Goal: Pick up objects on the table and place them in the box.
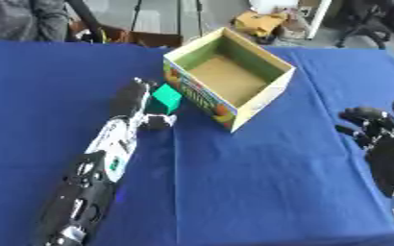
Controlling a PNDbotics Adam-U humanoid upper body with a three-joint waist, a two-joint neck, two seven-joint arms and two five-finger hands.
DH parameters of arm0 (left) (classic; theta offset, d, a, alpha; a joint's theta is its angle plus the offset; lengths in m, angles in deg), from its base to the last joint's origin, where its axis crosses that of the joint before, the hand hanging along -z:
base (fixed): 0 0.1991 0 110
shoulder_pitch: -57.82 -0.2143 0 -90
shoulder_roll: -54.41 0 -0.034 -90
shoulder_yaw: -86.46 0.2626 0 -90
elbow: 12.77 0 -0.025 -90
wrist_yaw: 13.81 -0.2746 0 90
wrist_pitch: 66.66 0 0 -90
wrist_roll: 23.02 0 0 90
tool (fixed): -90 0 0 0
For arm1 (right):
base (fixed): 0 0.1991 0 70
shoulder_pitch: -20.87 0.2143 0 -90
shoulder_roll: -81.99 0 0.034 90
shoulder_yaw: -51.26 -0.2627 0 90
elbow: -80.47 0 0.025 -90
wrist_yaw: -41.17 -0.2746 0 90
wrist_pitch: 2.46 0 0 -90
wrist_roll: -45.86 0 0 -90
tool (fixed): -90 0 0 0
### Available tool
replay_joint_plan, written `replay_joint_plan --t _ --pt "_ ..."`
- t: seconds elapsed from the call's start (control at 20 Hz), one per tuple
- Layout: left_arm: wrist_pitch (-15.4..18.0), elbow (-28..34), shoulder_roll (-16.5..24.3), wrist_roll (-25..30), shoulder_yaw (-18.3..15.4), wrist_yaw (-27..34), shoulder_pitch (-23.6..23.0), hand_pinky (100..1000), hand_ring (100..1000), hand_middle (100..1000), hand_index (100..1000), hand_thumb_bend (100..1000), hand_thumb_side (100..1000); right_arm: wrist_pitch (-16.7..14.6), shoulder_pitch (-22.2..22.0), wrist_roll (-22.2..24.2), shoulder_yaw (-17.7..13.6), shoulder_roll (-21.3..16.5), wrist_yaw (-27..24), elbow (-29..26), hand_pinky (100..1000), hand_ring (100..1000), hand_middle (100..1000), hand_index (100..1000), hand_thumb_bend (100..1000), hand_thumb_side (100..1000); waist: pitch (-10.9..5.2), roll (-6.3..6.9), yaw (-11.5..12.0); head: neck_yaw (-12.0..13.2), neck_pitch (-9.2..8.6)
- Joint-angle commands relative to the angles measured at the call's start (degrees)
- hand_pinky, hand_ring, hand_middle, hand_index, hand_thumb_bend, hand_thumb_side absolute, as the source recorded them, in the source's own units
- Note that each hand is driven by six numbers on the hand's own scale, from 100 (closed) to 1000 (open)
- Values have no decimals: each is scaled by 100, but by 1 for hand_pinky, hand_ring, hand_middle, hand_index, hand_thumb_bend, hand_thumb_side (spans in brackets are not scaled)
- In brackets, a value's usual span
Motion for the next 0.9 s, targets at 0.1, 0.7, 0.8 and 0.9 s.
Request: replay_joint_plan --t 0.1,0.7,0.8,0.9 --pt "73 589 83 20 96 354 264 633 350 290 555 100 100 1 38 -14 -56 -78 32 -46 773 812 672 673 100 983 -87 4 -12 -29 -31" --pt "75 117 -42 127 176 292 1116 630 385 323 588 188 100 61 161 114 83 -61 -15 -44 773 811 672 673 100 985 -43 46 -383 270 -147" --pt "81 -303 -54 147 115 88 1317 631 391 329 594 202 100 84 216 160 134 -49 -32 -50 773 811 672 673 100 986 -11 70 -497 386 -193" --pt "78 -731 -49 165 15 -51 1519 636 400 338 604 201 155 111 275 212 189 -40 -42 -54 773 811 672 673 100 989 34 99 -626 498 -254"
